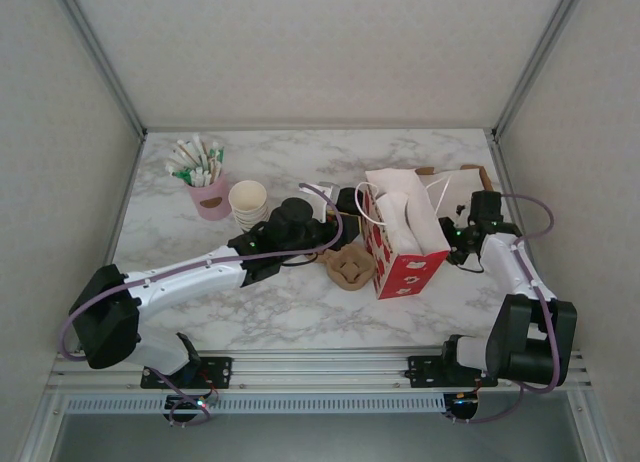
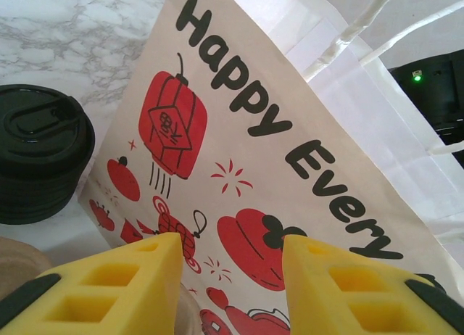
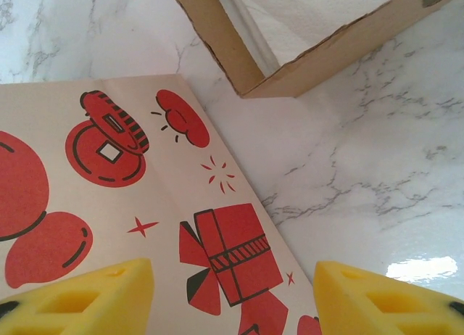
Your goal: Pack the takeout coffee
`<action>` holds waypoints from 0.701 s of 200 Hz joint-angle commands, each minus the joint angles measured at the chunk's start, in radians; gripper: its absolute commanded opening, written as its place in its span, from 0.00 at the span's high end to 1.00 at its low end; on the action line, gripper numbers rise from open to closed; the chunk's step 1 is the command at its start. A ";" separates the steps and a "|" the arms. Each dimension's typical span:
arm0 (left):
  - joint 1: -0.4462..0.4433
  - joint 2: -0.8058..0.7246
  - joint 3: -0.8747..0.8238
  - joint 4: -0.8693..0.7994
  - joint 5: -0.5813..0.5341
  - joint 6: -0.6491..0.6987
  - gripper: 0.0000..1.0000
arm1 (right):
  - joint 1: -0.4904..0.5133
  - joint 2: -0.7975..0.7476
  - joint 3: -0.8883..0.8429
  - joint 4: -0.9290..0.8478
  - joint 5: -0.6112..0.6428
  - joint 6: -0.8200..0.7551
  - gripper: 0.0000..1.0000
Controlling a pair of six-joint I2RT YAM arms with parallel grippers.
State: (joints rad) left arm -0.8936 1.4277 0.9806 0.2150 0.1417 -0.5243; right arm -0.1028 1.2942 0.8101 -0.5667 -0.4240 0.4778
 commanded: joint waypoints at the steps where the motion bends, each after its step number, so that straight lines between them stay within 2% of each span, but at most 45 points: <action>1: -0.011 0.002 0.035 0.010 0.012 0.007 0.59 | 0.017 0.010 0.005 0.002 -0.014 0.016 0.40; 140: -0.013 0.013 0.049 0.004 0.010 0.007 0.59 | 0.055 -0.062 -0.041 -0.036 0.036 0.034 0.39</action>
State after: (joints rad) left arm -0.8963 1.4307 0.9943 0.2127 0.1417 -0.5240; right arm -0.0578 1.2644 0.7898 -0.5659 -0.4114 0.5102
